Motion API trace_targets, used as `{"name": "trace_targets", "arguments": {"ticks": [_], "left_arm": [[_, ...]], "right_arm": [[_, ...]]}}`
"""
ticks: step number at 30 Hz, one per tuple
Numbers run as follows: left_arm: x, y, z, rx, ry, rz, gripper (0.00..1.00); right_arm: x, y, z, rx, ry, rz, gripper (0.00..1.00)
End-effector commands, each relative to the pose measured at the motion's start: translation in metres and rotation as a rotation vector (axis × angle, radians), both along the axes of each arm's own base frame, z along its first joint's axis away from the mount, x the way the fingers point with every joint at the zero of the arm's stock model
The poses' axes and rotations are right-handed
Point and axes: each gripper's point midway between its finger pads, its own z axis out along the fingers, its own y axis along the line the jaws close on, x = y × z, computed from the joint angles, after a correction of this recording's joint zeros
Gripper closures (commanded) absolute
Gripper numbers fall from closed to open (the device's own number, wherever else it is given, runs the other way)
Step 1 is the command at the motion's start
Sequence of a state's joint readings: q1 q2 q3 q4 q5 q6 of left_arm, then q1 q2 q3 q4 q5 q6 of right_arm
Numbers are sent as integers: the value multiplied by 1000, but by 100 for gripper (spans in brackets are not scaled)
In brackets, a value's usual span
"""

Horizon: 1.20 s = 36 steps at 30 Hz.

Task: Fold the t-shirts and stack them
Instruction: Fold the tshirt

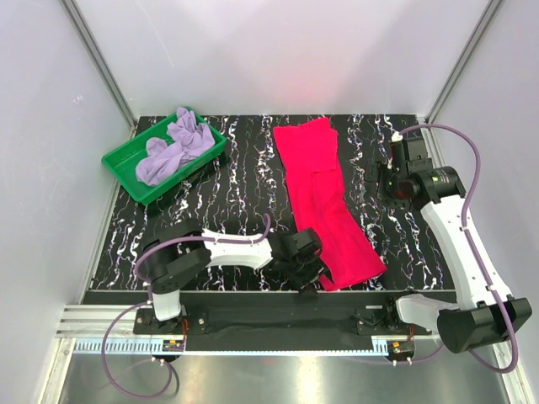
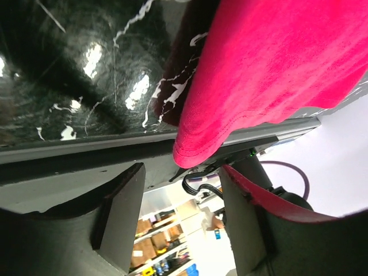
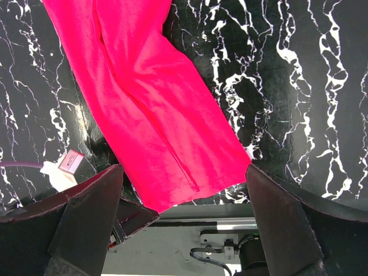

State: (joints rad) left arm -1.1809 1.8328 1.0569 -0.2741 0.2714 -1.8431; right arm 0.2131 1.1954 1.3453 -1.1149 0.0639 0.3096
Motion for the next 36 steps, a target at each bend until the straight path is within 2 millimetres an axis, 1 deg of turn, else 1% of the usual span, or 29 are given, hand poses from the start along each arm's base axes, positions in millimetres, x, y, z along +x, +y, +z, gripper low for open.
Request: {"name": "trace_targets", "arguments": {"ticks": [1, 4, 9, 10, 14, 15, 18, 19, 21, 22, 24, 25, 26, 27, 28, 29, 30, 31, 32, 33, 34, 35, 36], "left_arm": [[5, -7, 1, -11, -2, 53, 42], [6, -10, -2, -11, -1, 48, 44], [6, -13, -11, -7, 14, 54, 53], [6, -12, -13, -11, 12, 58, 54], [16, -11, -16, -8, -11, 75, 60], [21, -10, -16, -11, -24, 71, 64], [27, -4, -19, -1, -43, 64, 78], [26, 0, -23, 4, -43, 60, 88], [26, 5, -24, 7, -47, 51, 100], [25, 9, -23, 11, -48, 44, 100], [23, 24, -28, 47, -57, 23, 100], [24, 30, -22, 46, -72, 18, 100], [21, 44, -28, 79, -81, 3, 100], [19, 61, -29, 104, -86, -2, 100], [19, 62, -30, 109, -83, -2, 100], [20, 68, -22, 92, -101, -6, 100], [16, 82, -28, 118, -99, -13, 100], [13, 92, -30, 141, -96, -19, 100], [14, 97, -24, 133, -114, -28, 100], [12, 105, -26, 143, -116, -35, 100], [7, 117, -32, 167, -104, -43, 100], [5, 124, -33, 170, -110, -70, 100], [5, 130, -31, 171, -116, -78, 100]], "right_arm": [[-5, -9, 7, -32, -32, -6, 5], [-4, -8, 3, -32, -21, -9, 5], [-5, -3, -1, -11, -4, -2, 5], [-4, -4, -1, -7, -6, -7, 5], [-5, -3, -2, -8, -1, 0, 5], [-5, -4, -4, -13, 4, 2, 5], [-8, -5, -8, -25, 21, 4, 5], [-8, -5, -10, -25, 26, 5, 4], [-9, -3, -12, -16, 32, 13, 5], [-10, 0, -15, -1, 44, 21, 5], [-14, 6, -25, 21, 89, 43, 3], [-21, 16, -31, 67, 138, 80, 2], [-26, 22, -38, 89, 183, 101, 1], [-34, 30, -52, 128, 274, 124, 0], [-35, 35, -51, 153, 276, 132, 0], [-40, 38, -58, 175, 300, 136, 0], [-40, 41, -59, 190, 295, 135, 0], [-38, 43, -60, 214, 287, 105, 0], [-41, 44, -65, 227, 303, 91, 0], [-42, 48, -67, 249, 308, 87, 0], [-42, 57, -67, 305, 319, 79, 0], [-50, 61, -77, 331, 358, 73, 0], [-53, 65, -82, 364, 382, 58, 0]]}}
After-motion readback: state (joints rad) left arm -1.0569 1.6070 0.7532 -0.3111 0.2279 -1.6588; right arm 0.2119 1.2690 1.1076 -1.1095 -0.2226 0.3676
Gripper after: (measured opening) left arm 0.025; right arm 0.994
